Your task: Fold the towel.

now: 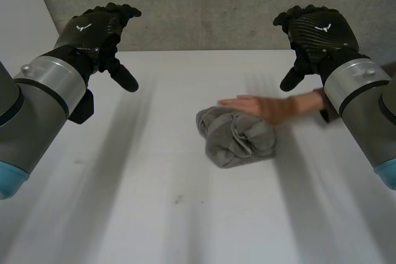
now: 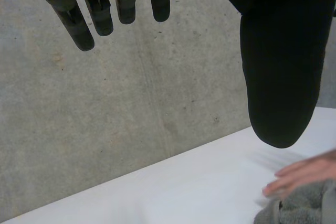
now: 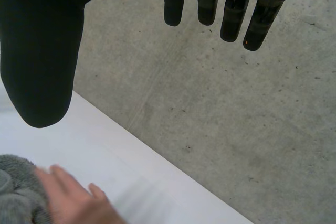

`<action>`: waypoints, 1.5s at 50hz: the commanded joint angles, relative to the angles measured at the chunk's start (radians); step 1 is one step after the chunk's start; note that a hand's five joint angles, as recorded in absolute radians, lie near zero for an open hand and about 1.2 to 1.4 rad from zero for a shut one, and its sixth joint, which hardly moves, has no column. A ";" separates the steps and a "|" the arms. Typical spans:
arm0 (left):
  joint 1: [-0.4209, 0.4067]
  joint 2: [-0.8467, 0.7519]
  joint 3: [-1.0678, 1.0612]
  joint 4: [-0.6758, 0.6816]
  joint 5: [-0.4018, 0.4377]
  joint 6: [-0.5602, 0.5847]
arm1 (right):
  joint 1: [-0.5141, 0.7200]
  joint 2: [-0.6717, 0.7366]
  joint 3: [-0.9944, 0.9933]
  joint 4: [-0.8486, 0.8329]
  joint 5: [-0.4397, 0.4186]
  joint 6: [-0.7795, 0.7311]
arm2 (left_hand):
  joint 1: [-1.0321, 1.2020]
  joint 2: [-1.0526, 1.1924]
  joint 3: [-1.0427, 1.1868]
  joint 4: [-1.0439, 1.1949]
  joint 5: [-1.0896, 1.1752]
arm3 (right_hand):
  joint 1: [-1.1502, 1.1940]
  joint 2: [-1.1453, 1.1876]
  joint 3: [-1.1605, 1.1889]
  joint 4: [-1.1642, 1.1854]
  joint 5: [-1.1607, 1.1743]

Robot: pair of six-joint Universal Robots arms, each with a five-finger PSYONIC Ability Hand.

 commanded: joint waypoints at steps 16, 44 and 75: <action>-0.004 -0.044 0.000 0.002 -0.001 0.000 | -0.004 0.061 -0.063 0.079 -0.008 0.080 | -0.005 0.011 0.007 0.008 -0.031 | -0.039 -0.050 -0.041 -0.061 -0.042; -0.065 -0.324 0.000 0.080 0.002 -0.002 | -0.016 0.538 -0.204 0.160 -0.033 0.189 | 0.004 0.021 0.017 0.017 -0.022 | 0.427 0.416 0.425 0.404 0.423; -0.243 -0.709 0.242 0.221 0.108 -0.132 | 0.037 0.065 0.215 -0.012 -0.097 0.100 | 0.595 0.611 0.607 0.608 0.569 | 1.183 1.172 1.181 1.160 1.180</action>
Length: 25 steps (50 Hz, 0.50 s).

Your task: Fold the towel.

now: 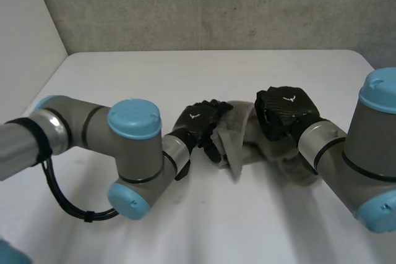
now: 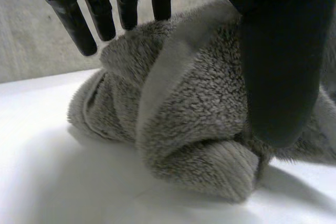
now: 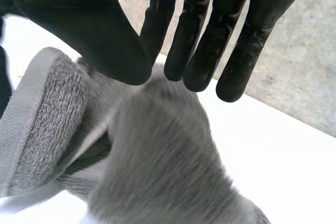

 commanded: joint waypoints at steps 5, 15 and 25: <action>-0.012 -0.066 0.086 0.004 -0.095 -0.005 | 0.004 -0.071 0.038 -0.004 -0.005 0.000 | 0.980 0.980 0.979 0.982 0.987 | 0.424 0.222 0.214 0.209 0.237; 0.068 0.177 0.172 -0.019 -0.181 -0.009 | -0.018 0.048 -0.092 -0.076 0.012 -0.140 | 1.145 1.144 1.144 1.147 1.152 | 0.424 0.222 0.214 0.209 0.237; 0.126 0.378 -0.036 -0.143 -0.157 -0.011 | -0.033 0.088 -0.115 -0.071 0.027 -0.068 | 1.022 1.021 1.021 1.024 1.029 | -0.494 -0.696 -0.704 -0.709 -0.681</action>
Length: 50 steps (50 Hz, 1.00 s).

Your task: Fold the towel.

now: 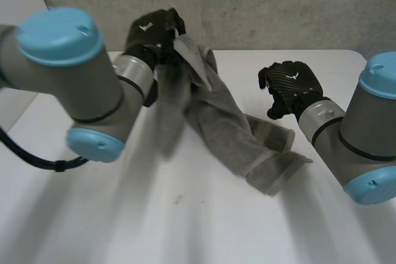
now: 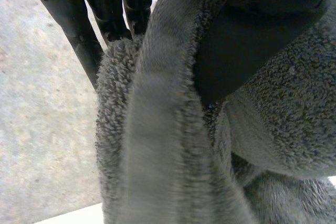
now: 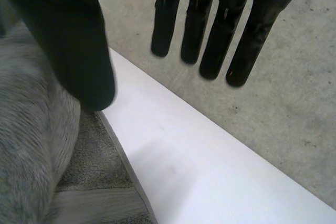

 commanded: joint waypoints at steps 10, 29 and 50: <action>0.029 0.234 -0.380 -0.096 0.083 0.002 | -0.070 0.167 -0.120 0.269 -0.205 0.385 | 0.076 0.036 0.031 0.038 0.051 | -0.418 -0.508 -0.514 -0.524 -0.537; 0.041 0.467 -0.523 -0.098 0.108 0.004 | 0.030 0.418 -0.355 0.299 -0.310 0.496 | 0.064 0.025 0.020 0.026 0.039 | 0.612 0.522 0.517 0.506 0.493; 0.261 0.219 0.003 -0.016 0.208 -0.104 | 0.033 0.011 -0.433 -0.258 0.068 0.008 | 0.079 0.039 0.034 0.041 0.054 | 0.804 0.714 0.708 0.698 0.685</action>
